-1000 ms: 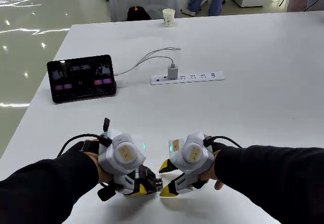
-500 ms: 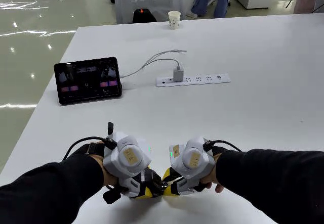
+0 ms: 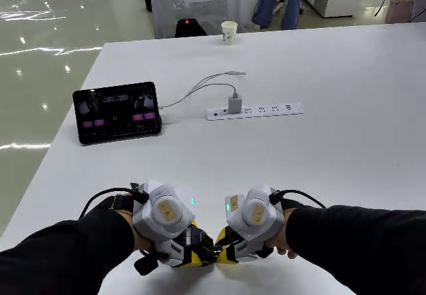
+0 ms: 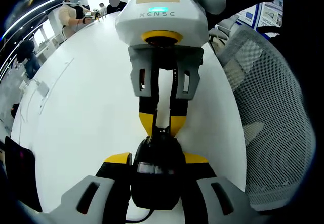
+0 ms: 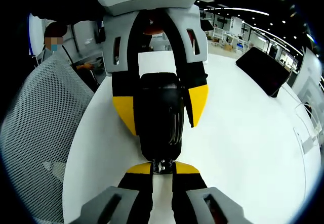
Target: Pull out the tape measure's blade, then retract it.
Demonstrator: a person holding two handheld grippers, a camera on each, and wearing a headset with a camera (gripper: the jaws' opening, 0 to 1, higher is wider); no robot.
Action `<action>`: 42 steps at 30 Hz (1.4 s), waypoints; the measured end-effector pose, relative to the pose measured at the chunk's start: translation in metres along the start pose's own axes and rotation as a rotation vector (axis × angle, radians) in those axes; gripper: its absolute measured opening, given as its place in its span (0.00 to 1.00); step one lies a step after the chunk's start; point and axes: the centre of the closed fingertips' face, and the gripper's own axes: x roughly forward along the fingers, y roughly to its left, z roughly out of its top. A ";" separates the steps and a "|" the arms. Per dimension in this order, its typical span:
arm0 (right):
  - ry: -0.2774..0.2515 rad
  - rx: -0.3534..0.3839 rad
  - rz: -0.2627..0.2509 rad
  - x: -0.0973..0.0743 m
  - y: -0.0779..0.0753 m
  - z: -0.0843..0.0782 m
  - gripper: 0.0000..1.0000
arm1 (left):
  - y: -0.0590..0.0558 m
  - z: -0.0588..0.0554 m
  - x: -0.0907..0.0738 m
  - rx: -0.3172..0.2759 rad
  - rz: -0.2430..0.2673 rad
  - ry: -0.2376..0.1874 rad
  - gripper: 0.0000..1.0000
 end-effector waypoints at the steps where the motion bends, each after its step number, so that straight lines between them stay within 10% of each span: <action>1: 0.000 0.000 0.000 0.000 0.000 0.000 0.10 | 0.000 0.000 0.000 0.002 0.000 -0.001 0.32; 42: 0.026 0.017 0.002 -0.015 0.000 -0.020 0.10 | -0.001 0.002 0.000 -0.011 0.001 0.014 0.32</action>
